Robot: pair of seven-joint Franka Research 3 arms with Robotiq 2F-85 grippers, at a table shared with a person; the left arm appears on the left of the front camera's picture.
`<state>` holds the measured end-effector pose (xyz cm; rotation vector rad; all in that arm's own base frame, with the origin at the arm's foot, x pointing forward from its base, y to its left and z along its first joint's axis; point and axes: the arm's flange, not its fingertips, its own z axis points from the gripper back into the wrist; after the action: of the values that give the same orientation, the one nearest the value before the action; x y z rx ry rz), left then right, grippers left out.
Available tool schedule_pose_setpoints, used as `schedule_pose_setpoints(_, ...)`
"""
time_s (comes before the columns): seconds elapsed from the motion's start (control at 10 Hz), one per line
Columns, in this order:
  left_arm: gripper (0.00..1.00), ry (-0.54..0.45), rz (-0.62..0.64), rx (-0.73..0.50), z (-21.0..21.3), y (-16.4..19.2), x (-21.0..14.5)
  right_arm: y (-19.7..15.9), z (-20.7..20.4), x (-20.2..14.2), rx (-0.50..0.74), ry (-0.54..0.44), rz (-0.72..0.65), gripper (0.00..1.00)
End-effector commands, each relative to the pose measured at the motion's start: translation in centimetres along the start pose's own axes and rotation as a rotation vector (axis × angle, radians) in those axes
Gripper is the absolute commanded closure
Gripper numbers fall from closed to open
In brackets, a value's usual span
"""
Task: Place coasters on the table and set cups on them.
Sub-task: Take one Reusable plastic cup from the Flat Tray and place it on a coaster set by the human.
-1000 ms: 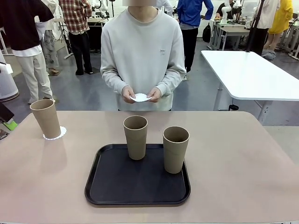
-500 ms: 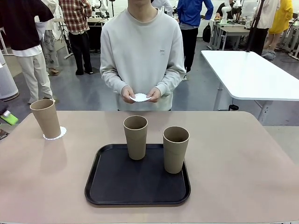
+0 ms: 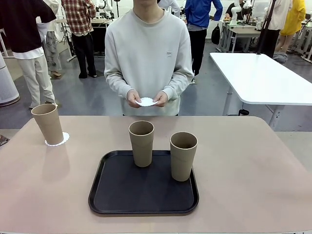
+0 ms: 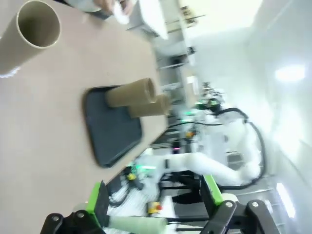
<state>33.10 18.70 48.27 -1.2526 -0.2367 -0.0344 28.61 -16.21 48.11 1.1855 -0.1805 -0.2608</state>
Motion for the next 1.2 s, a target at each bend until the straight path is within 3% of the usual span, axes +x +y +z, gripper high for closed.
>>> schedule_pose_setpoints(0.0, 0.00, 0.020, 0.037, -0.106, 2.3, 3.1, 1.6, 0.1, -0.1, 0.2, 0.030, -0.005, 0.018, 0.00)
schedule_pose_setpoints(0.2, 0.00, 0.027, 0.034, -0.109, 4.4, 5.5, 1.2, 0.1, -0.1, 0.2, 0.030, -0.005, 0.018, 0.00)
schedule_pose_setpoints(0.5, 0.00, 0.056, -0.039, -0.077, 5.0, 5.2, 1.2, 0.1, -0.1, 0.2, 0.030, -0.005, 0.018, 0.00)
schedule_pose_setpoints(0.6, 0.00, 0.020, 0.039, -0.114, 4.5, 6.2, 0.8, 0.1, -0.1, 0.2, 0.030, -0.005, 0.018, 0.00)
schedule_pose_setpoints(1.1, 0.00, 0.020, 0.039, -0.114, 4.5, 6.2, 0.8, 0.1, -0.1, 0.2, 0.030, -0.005, 0.018, 0.00)
